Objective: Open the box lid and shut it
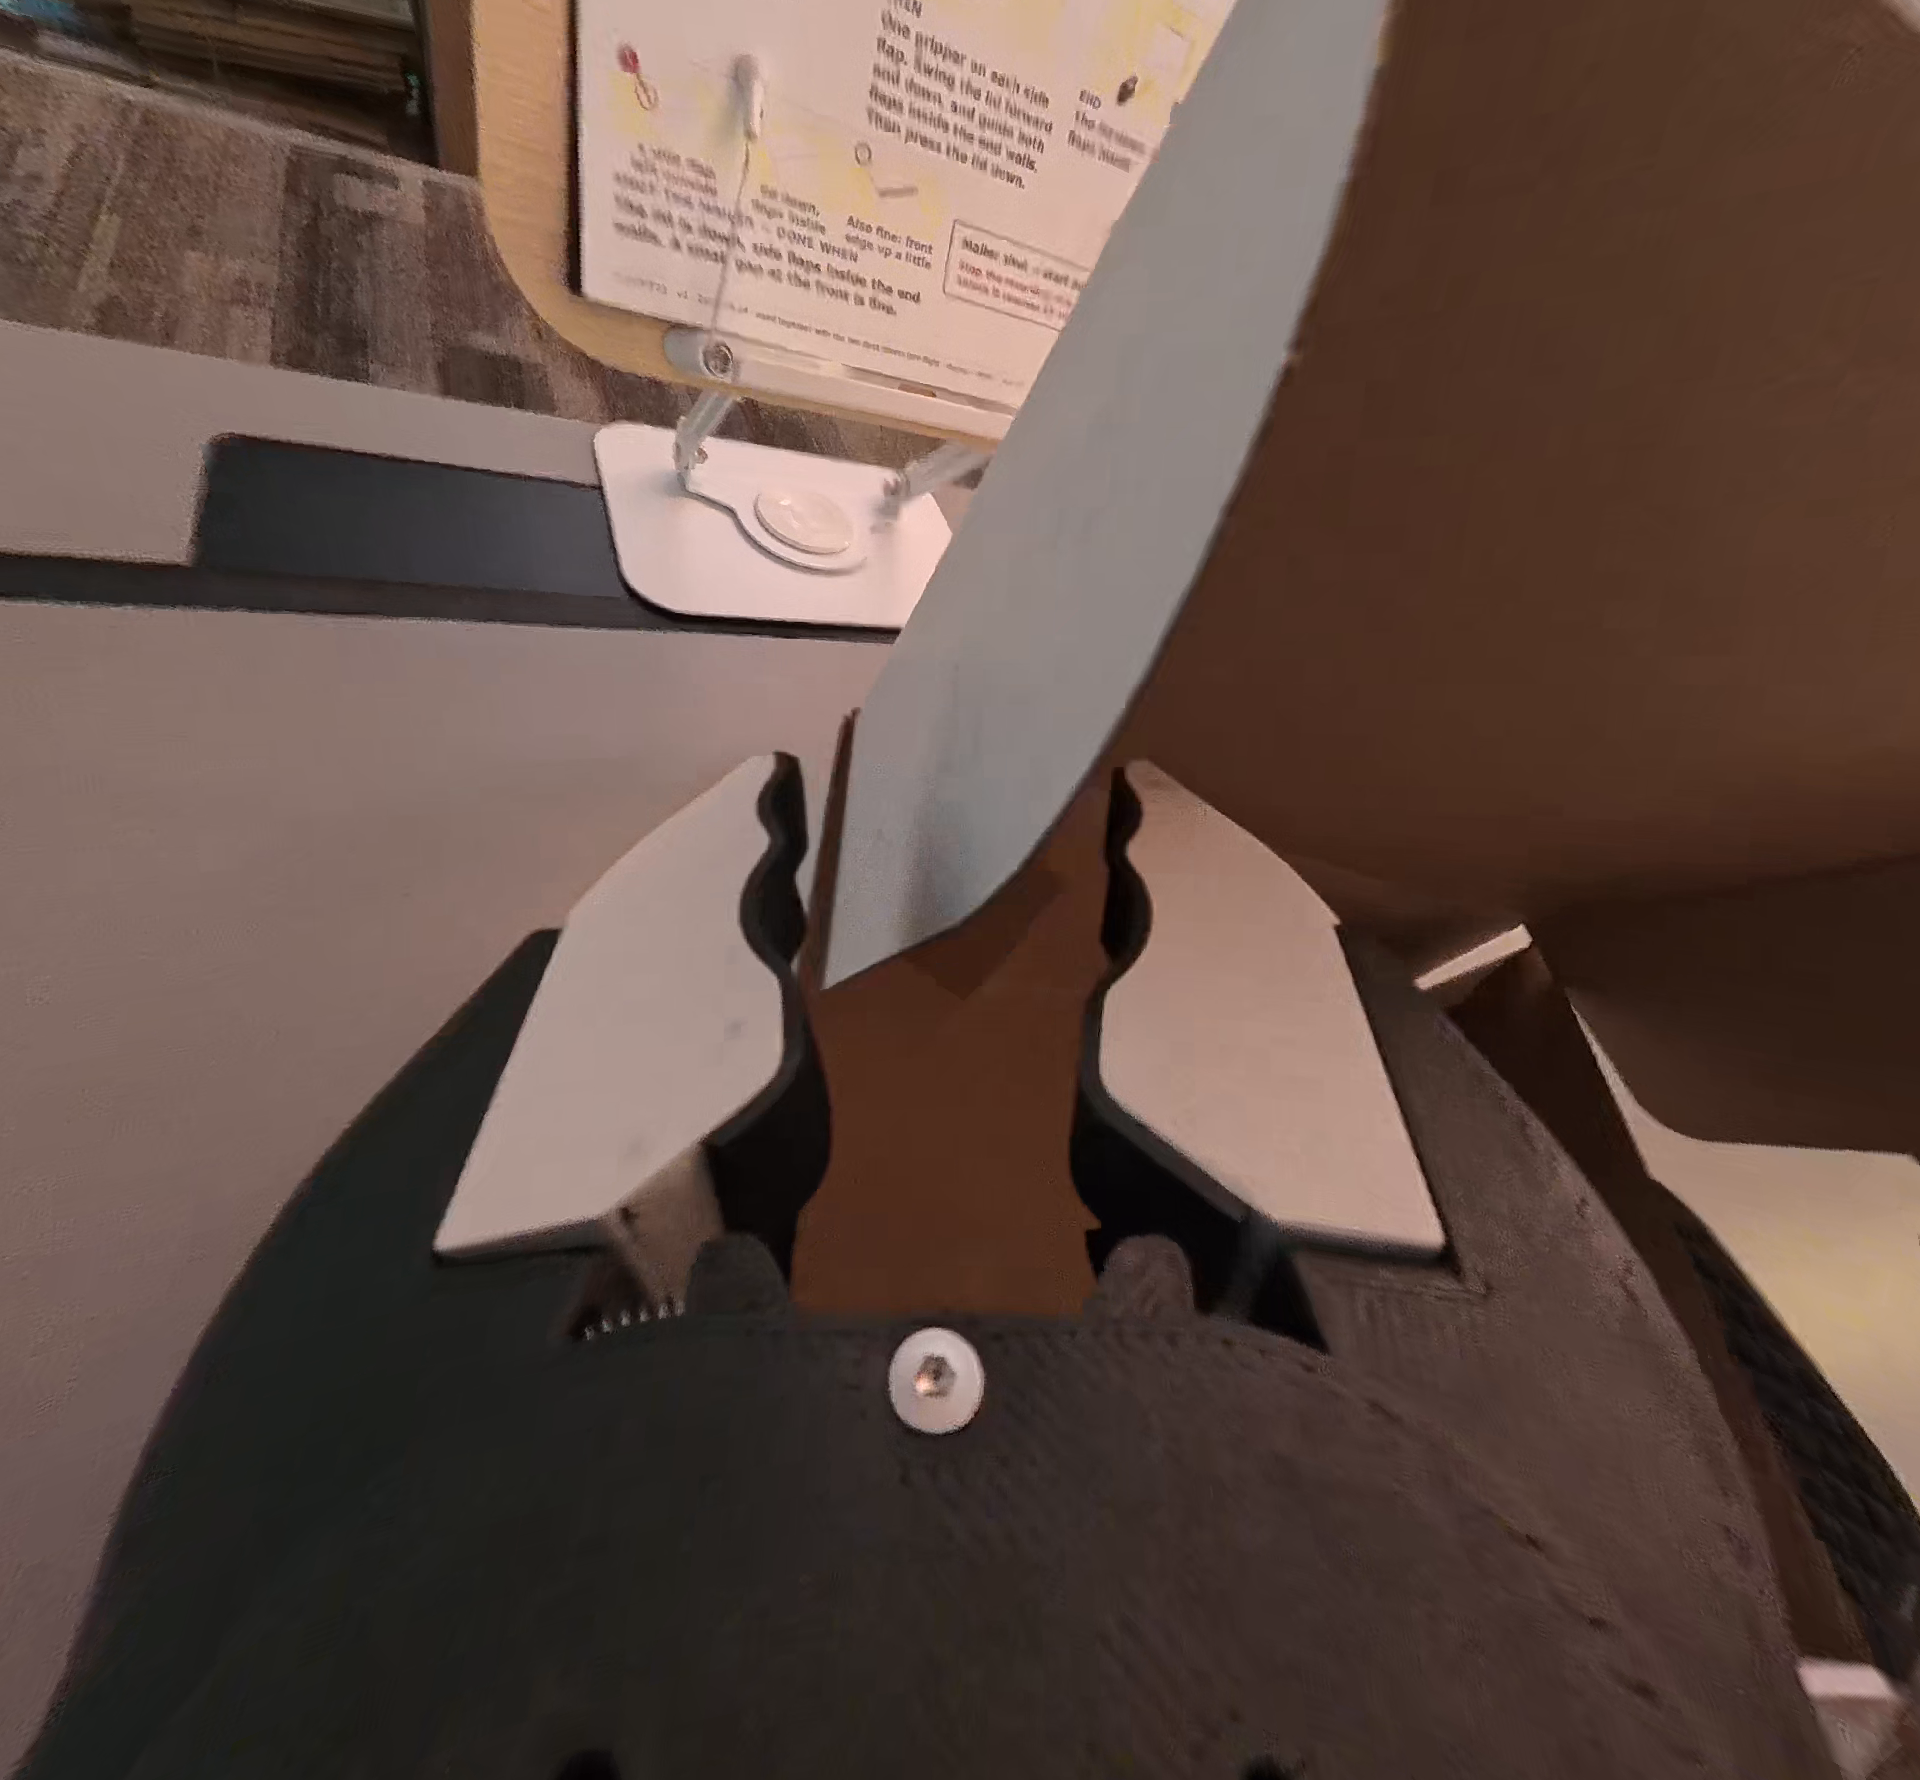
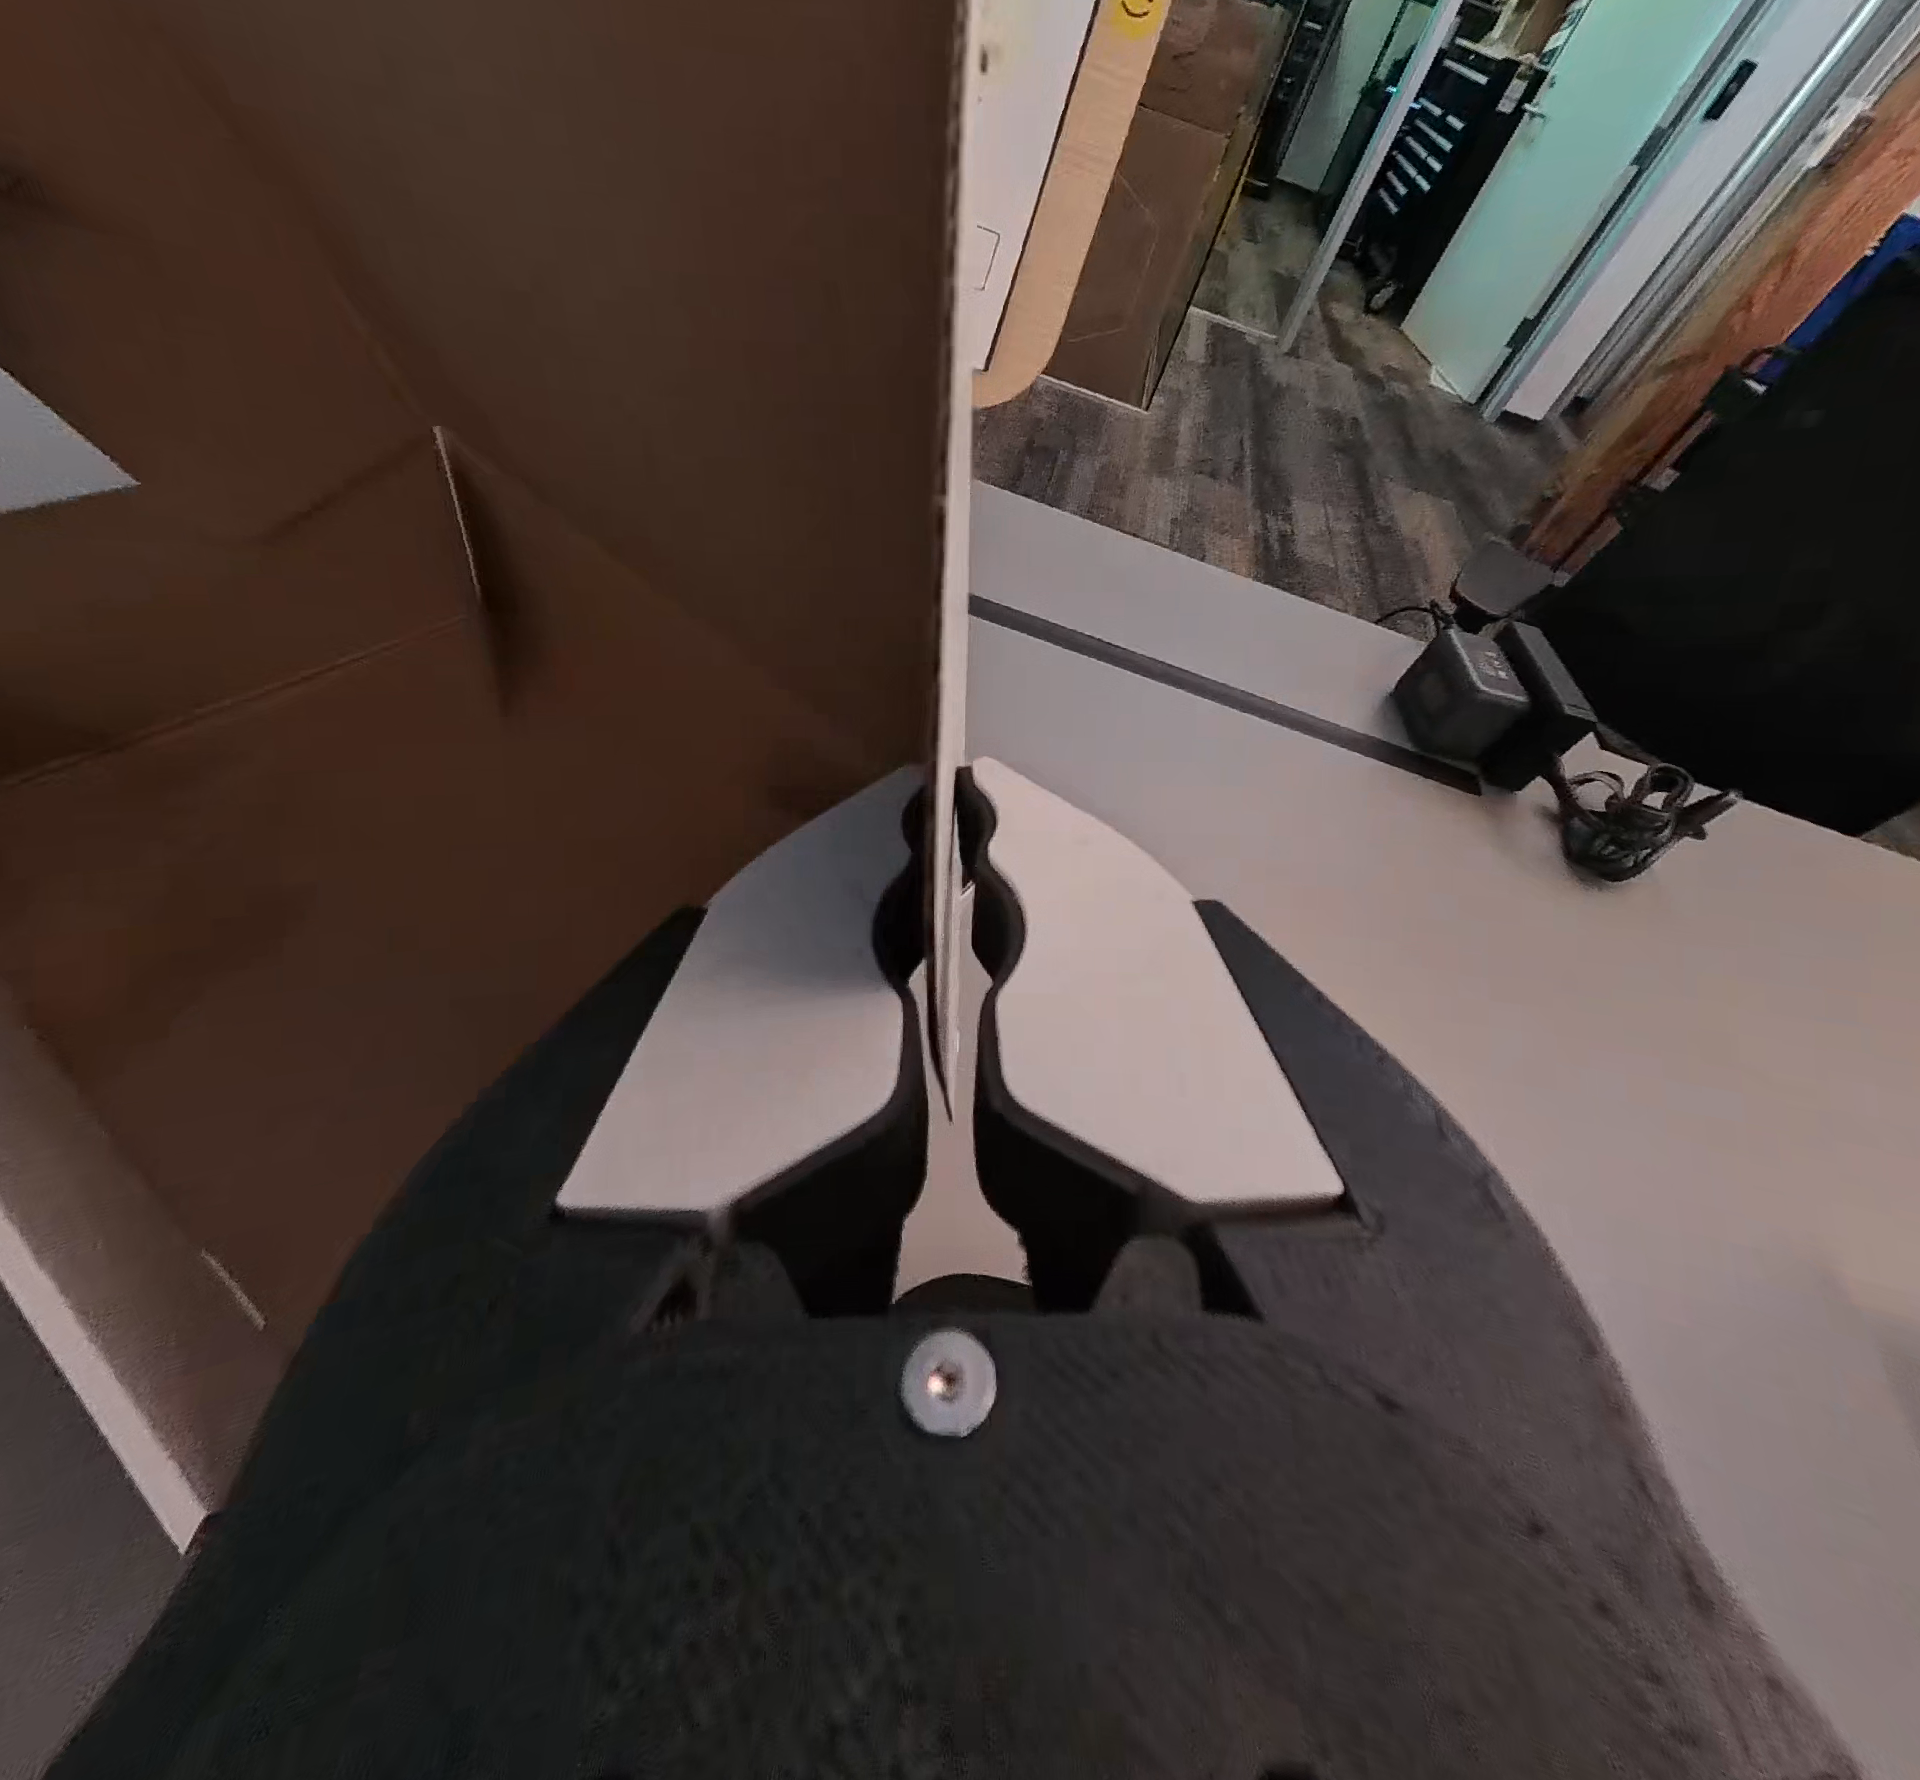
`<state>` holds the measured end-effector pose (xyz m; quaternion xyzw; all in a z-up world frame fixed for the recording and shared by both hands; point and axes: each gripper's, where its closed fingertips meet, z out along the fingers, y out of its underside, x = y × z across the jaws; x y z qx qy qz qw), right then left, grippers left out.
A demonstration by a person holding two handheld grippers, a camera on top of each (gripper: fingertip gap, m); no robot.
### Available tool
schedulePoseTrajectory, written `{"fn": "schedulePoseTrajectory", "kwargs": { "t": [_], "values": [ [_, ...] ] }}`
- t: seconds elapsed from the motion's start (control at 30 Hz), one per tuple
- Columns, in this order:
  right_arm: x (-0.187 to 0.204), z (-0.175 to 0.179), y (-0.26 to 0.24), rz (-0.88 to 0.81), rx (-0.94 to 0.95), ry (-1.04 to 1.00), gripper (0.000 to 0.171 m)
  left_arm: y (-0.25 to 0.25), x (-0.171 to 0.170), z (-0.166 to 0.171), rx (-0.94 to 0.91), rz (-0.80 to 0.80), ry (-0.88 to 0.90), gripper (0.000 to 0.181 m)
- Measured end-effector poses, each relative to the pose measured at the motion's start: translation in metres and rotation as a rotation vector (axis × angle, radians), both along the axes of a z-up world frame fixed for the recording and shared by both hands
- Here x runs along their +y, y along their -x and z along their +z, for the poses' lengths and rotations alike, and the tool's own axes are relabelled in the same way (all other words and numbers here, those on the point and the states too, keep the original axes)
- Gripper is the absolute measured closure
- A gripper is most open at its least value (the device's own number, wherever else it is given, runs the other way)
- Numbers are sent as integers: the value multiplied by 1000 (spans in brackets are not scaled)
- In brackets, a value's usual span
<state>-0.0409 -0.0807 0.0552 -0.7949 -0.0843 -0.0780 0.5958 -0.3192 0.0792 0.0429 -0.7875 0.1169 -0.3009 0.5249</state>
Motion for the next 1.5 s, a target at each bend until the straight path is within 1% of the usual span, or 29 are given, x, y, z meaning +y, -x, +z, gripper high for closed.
{"fn": "schedulePoseTrajectory", "kwargs": {
  "t": [0.07, 0.1, 0.17, 0.2, 0.23, 0.27, 0.33, 0.37, 0.4, 0.47, 0.53, 0.57, 0.7, 0.8, 0.9, 0.97, 1.0, 1.07, 1.1, 1.17, 1.23, 1.33, 1.4, 1.43, 1.47, 1.5],
  "values": [
    [0, 0, -1, 7, 19, -4, 168, 13, -17, 14, 50, 57, -120, 122],
    [0, 0, -2, 11, 25, -6, 168, 14, -31, 27, 88, 65, -208, 123],
    [0, -1, -2, 18, 33, -10, 168, -3, -67, 51, 188, 0, -390, 132],
    [0, -1, -2, 19, 36, -12, 168, -20, -85, 58, 242, -70, -460, 136],
    [0, -1, -2, 20, 36, -12, 168, -43, -102, 59, 293, -173, -512, 138],
    [0, 0, -2, 19, 36, -12, 168, -69, -118, 55, 337, -301, -525, 138],
    [1, 0, -2, 17, 35, -12, 168, -123, -146, 34, 391, -599, -473, 133],
    [1, 0, -2, 16, 32, -9, 168, -145, -152, 22, 430, -709, -451, 134],
    [1, 0, -2, 16, 27, -6, 168, -163, -149, 9, 499, -763, -448, 138],
    [2, 1, -2, 15, 20, 2, 168, -190, -131, -21, 689, -795, -458, 140],
    [3, 1, -3, 19, 19, 10, 168, -211, -122, -50, 836, -844, -458, 133],
    [3, 2, -3, 21, 21, 13, 168, -221, -119, -61, 877, -861, -471, 136],
    [4, 3, -4, 32, 18, 26, 168, -246, -110, -96, 963, -919, -494, 136],
    [5, 3, -4, 44, 28, 27, 168, -253, -100, -110, 996, -908, -493, 141],
    [5, 3, -4, 60, 59, 22, 167, -252, -92, -125, 1056, -915, -455, 149],
    [6, 2, -5, 67, 83, 25, 168, -255, -89, -128, 1046, -903, -453, 158],
    [6, 2, -5, 78, 95, 15, 168, -256, -90, -127, 1023, -912, -446, 170],
    [6, 2, -5, 99, 142, -2, 165, -257, -94, -128, 986, -934, -397, 173],
    [7, 0, -6, 103, 172, -9, 160, -257, -95, -128, 971, -941, -385, 174],
    [9, -8, -13, 81, 212, 7, 142, -256, -94, -128, 948, -940, -372, 175],
    [13, -20, -16, 87, 234, 35, 140, -256, -93, -129, 928, -938, -351, 175],
    [18, -35, -10, 120, 260, 113, 152, -254, -87, -129, 935, -908, -336, 175],
    [21, -31, -21, 34, 213, 95, 160, -253, -81, -128, 930, -876, -319, 175],
    [21, -28, -23, 19, 205, 97, 165, -252, -80, -128, 923, -870, -303, 176],
    [22, -27, -23, 14, 229, 113, 169, -252, -78, -127, 912, -864, -288, 176],
    [24, -25, -22, 10, 251, 128, 168, -251, -76, -127, 900, -853, -269, 176]
  ]
}}
